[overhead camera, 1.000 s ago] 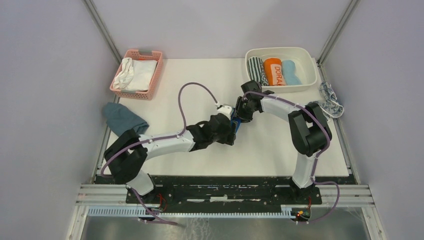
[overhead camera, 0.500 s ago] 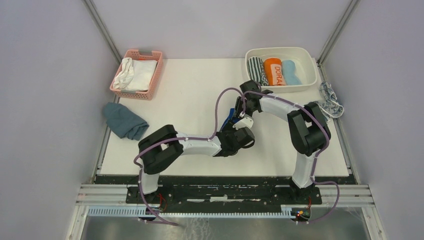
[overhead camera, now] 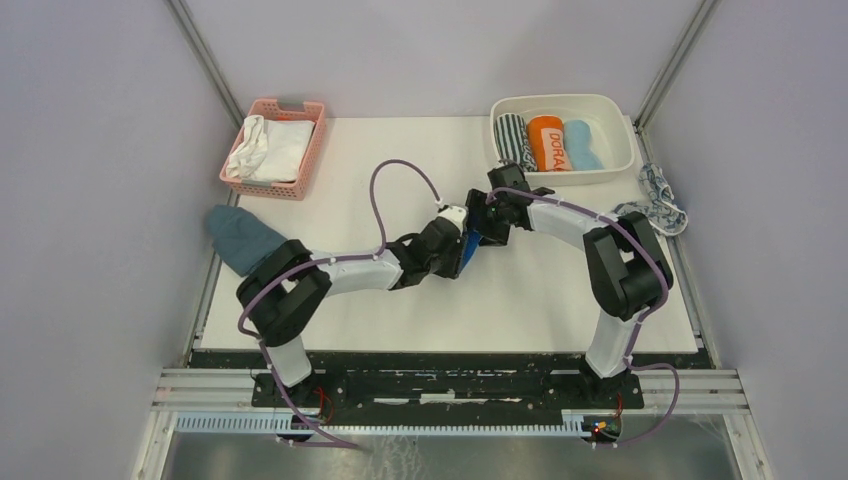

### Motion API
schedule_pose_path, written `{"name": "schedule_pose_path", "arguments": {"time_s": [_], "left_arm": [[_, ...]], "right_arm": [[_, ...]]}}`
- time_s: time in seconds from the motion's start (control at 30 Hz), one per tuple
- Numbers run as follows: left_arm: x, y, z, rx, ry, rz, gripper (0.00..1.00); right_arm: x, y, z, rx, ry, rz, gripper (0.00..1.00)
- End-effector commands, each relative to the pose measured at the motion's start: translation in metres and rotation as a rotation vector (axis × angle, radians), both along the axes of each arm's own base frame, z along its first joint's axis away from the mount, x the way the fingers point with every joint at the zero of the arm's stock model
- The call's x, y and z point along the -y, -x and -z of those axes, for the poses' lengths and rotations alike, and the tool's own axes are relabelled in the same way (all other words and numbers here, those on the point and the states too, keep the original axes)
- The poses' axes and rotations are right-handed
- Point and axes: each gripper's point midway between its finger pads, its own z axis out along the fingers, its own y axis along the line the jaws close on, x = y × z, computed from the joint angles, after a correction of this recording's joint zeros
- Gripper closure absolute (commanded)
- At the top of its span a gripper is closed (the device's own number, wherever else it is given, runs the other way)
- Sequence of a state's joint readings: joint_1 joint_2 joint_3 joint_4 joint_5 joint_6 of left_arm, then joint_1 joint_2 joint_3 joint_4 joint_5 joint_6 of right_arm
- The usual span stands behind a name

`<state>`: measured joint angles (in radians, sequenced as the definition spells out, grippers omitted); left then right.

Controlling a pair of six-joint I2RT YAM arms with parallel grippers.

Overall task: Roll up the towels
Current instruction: Roll the towel at the center of the board, then pick up the towel at the center of the board.

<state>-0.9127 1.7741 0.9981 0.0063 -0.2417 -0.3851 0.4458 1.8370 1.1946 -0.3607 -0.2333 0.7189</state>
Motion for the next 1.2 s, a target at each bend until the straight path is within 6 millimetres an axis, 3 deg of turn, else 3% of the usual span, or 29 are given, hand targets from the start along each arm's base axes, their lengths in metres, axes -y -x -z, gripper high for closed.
{"name": "schedule_pose_path", "arguments": {"time_s": [0.0, 0.33, 0.67, 0.8, 0.97, 1.17], "left_arm": [[0.007, 0.016, 0.005, -0.189, 0.217, -0.007, 0.55], [0.010, 0.010, 0.009, -0.381, 0.421, -0.053, 0.55], [0.017, 0.009, 0.021, -0.535, 0.544, -0.101, 0.50], [0.014, 0.008, 0.015, -0.531, 0.579, -0.115, 0.44], [-0.002, 0.002, -0.007, -0.431, 0.537, -0.137, 0.31], [-0.041, -0.007, -0.041, -0.265, 0.377, -0.180, 0.22]], "right_arm": [[-0.015, 0.010, -0.005, -0.014, -0.104, -0.031, 0.22], [-0.027, 0.011, 0.014, -0.046, -0.178, -0.005, 0.21], [-0.026, 0.023, 0.037, -0.080, -0.102, -0.049, 0.32], [-0.015, 0.022, 0.040, -0.073, -0.004, -0.083, 0.45], [0.005, 0.008, 0.022, -0.015, 0.145, -0.133, 0.64], [0.024, -0.007, -0.013, 0.056, 0.296, -0.217, 0.70]]}}
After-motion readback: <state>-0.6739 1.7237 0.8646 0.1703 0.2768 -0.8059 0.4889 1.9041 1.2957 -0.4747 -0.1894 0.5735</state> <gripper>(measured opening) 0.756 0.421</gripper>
